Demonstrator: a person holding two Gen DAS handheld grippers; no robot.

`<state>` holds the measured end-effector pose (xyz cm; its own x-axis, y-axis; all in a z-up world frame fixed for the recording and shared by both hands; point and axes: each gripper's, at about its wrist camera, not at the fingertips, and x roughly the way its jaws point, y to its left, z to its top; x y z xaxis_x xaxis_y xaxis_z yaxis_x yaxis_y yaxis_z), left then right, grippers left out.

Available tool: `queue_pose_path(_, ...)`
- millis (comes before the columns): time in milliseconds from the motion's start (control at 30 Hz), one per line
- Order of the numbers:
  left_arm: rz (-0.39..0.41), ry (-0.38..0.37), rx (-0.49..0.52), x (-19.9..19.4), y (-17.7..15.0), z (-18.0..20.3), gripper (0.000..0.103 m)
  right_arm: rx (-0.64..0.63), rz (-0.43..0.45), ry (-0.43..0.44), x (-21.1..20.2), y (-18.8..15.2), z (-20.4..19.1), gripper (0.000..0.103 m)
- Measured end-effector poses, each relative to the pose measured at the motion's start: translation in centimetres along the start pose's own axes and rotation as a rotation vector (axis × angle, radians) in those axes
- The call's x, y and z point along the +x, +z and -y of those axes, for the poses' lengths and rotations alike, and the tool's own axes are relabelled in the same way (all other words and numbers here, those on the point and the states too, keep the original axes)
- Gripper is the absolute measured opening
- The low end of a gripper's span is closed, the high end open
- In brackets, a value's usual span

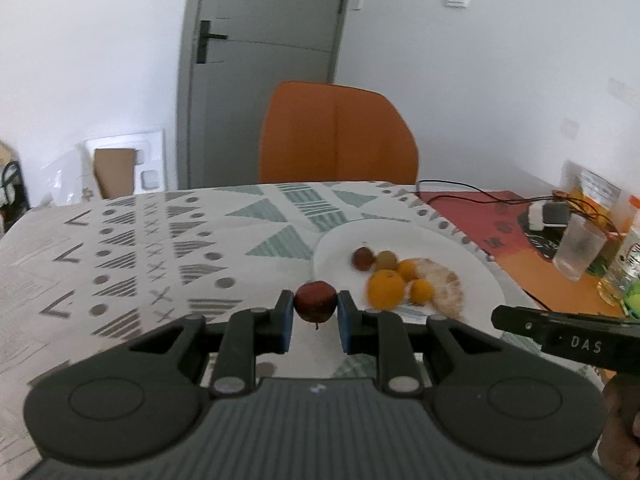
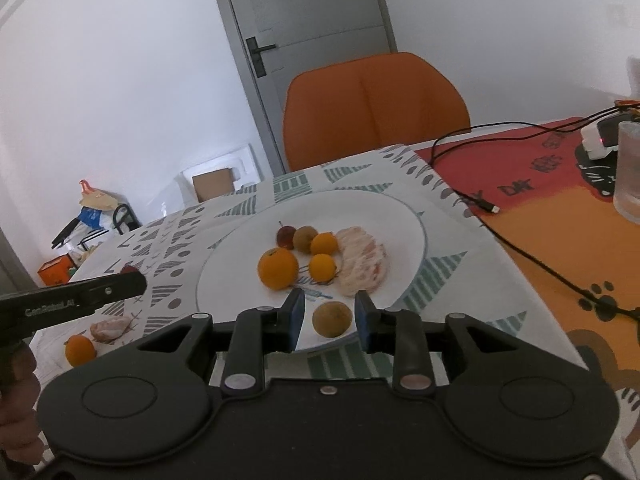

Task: Organize fruits
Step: 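Carry the plum and kiwi to the white plate and release both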

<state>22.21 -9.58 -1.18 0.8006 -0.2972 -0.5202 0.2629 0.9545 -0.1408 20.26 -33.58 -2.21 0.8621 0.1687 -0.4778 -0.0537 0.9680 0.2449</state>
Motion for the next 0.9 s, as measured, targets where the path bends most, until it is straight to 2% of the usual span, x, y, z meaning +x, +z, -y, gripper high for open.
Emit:
queue_pose_path(533, -0.012, -0.091, 0.052, 2.2, 1.0, 3.1, 0.022, 0.003, 0.007, -0.036, -0.8, -0.1, 0.5, 0.029)
queue_pose_path(700, -0.006, -0.068, 0.035, 1.5, 1.1, 2.6, 0.027, 0.006, 0.006, -0.035, -0.8, -0.2, 0.5, 0.031)
queue_pose_path(767, -0.012, -0.047, 0.026, 1.2, 1.1, 2.0, 0.033, 0.006, 0.005, -0.031, -0.8, -0.3, 0.4, 0.033)
queue_pose_path(833, -0.002, -0.010, 0.022, 0.7, 0.9, 1.3, 0.054, 0.004, 0.006, -0.025, -0.9, -0.3, 0.2, 0.035)
queue_pose_path(900, 0.017, 0.027, 0.018, 0.0, 0.8, 0.7, 0.067, 0.002, 0.007, -0.021, -0.9, -0.4, 0.0, 0.039)
